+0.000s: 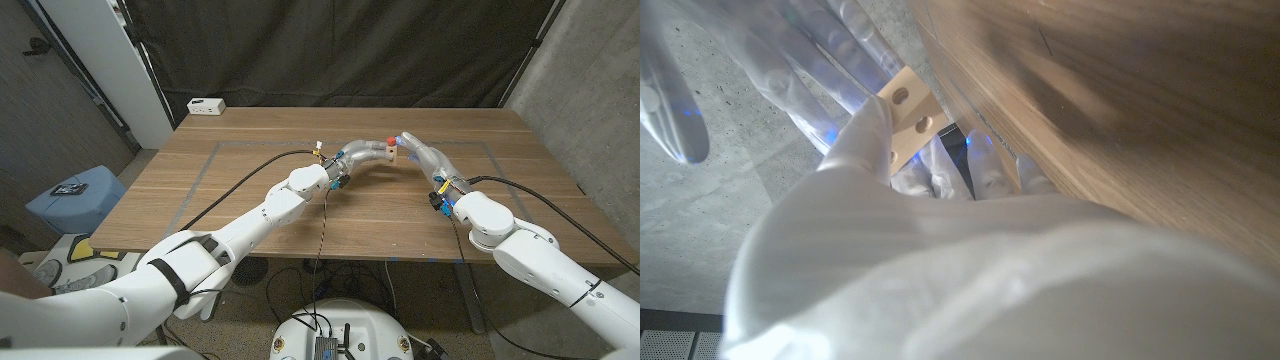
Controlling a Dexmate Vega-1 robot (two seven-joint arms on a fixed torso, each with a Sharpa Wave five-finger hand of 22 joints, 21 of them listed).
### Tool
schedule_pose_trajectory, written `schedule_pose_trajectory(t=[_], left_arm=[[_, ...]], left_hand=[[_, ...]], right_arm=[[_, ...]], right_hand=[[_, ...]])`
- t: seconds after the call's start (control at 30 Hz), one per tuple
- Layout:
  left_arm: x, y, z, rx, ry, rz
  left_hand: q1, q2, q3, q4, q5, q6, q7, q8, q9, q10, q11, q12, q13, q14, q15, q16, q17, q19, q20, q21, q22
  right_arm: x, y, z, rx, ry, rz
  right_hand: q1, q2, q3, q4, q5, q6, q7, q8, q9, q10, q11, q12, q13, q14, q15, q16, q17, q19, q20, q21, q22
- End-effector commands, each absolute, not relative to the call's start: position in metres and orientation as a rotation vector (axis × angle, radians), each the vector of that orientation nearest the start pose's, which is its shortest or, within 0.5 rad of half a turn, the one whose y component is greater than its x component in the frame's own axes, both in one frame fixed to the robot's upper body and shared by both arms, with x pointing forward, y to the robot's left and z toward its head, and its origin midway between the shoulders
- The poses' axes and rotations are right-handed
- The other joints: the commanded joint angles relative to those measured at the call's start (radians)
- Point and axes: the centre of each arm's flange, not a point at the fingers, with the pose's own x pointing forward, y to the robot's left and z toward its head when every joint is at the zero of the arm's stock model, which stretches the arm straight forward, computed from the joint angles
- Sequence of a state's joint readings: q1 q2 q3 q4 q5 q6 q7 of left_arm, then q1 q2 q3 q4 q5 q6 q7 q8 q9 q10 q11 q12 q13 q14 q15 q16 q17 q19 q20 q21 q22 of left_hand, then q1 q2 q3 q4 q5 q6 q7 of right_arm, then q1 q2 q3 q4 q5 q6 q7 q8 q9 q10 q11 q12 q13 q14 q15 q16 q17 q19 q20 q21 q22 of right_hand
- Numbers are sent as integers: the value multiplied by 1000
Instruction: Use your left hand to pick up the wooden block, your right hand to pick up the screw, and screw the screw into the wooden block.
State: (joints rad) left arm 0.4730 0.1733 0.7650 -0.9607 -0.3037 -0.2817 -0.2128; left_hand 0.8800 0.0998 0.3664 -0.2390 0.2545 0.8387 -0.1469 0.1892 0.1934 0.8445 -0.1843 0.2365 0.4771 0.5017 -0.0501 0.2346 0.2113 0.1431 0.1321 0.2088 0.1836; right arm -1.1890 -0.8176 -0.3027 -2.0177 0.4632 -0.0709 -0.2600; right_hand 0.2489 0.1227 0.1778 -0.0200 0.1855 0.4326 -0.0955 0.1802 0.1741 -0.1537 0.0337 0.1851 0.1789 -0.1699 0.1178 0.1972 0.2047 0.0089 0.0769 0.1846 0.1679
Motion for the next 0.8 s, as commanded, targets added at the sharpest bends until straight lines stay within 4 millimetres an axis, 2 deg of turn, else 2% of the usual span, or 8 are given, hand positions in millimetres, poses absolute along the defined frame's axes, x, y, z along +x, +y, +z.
schedule_pose_trajectory(t=[0.03,0.8], left_arm=[[677,18,-2,399,-565,-694],[680,13,0,400,-561,-699]], left_hand=[[-17,29,83,80,7,42,32,9,1,9,2,15,27,10,-26,7,3,11,-1,4,2],[-19,30,84,80,7,40,34,8,1,8,4,15,27,10,-25,6,3,11,-1,4,2]], right_arm=[[524,-247,-36,-346,-514,194],[522,-246,-36,-361,-498,226]], right_hand=[[-7,4,9,-2,8,7,-4,6,3,-3,-7,5,2,-47,3,4,0,-4,-2,4,2],[-7,5,14,-5,8,8,-6,5,3,-4,-8,4,2,-47,2,5,-1,-3,-4,5,2]])
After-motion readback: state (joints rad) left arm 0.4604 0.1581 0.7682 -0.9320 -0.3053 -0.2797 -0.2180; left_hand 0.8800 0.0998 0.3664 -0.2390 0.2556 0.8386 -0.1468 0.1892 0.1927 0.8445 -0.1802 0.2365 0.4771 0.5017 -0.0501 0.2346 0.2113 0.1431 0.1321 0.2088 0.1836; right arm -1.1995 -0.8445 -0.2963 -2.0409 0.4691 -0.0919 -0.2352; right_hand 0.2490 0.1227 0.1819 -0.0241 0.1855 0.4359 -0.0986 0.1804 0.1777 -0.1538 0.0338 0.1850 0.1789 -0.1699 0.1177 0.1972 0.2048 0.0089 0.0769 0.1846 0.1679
